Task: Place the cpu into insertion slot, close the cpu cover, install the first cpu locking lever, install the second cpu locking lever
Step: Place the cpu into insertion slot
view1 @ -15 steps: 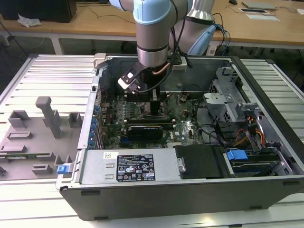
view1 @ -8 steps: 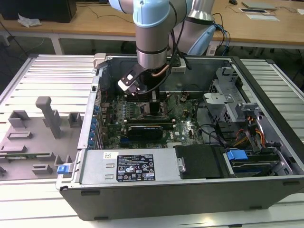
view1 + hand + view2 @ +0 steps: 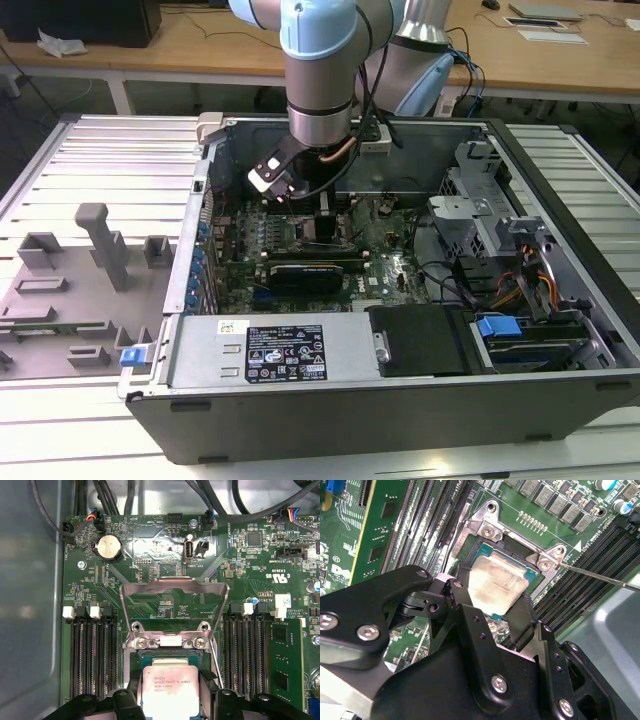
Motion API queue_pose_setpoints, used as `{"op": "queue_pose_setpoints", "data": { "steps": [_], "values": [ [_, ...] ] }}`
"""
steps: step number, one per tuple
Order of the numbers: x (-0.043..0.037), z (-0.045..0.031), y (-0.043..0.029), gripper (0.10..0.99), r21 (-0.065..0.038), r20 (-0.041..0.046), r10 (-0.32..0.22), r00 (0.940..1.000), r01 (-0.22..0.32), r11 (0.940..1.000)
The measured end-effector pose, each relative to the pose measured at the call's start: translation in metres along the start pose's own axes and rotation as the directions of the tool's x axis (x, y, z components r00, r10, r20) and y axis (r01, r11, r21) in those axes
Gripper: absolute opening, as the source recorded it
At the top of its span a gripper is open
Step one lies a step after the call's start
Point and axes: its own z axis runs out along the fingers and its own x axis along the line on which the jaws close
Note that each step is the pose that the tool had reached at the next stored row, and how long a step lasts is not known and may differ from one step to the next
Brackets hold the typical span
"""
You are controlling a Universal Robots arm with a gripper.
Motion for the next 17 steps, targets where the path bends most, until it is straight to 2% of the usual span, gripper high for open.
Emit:
{"op": "queue_pose_setpoints", "data": {
  "steps": [7, 8, 10, 12, 14, 17],
  "values": [
    [0.0001, 0.0002, 0.0, 0.553, 0.0, -0.0002, 0.0, 1.0, 0.0, 1.0],
    [0.0001, 0.0003, 0.0, 0.616, 0.0, -0.0002, 0.0, 1.0, 0.0, 1.0],
    [0.0001, 0.0003, 0.0, 0.616, 0.0, -0.0002, 0.0, 1.0, 0.0, 1.0],
    [0.0001, -0.0016, 0.0002, 0.616, 0.0, -0.0003, 0.0, 1.0, 0.0, 1.0],
    [0.0001, -0.0065, 0.0006, 0.616, 0.0, -0.0002, 0.0, 1.0, 0.0, 1.0],
    [0.0002, -0.0071, 0.0007, 0.616, 0.0, -0.0003, 0.0, 1.0, 0.0, 1.0]
  ]
}}
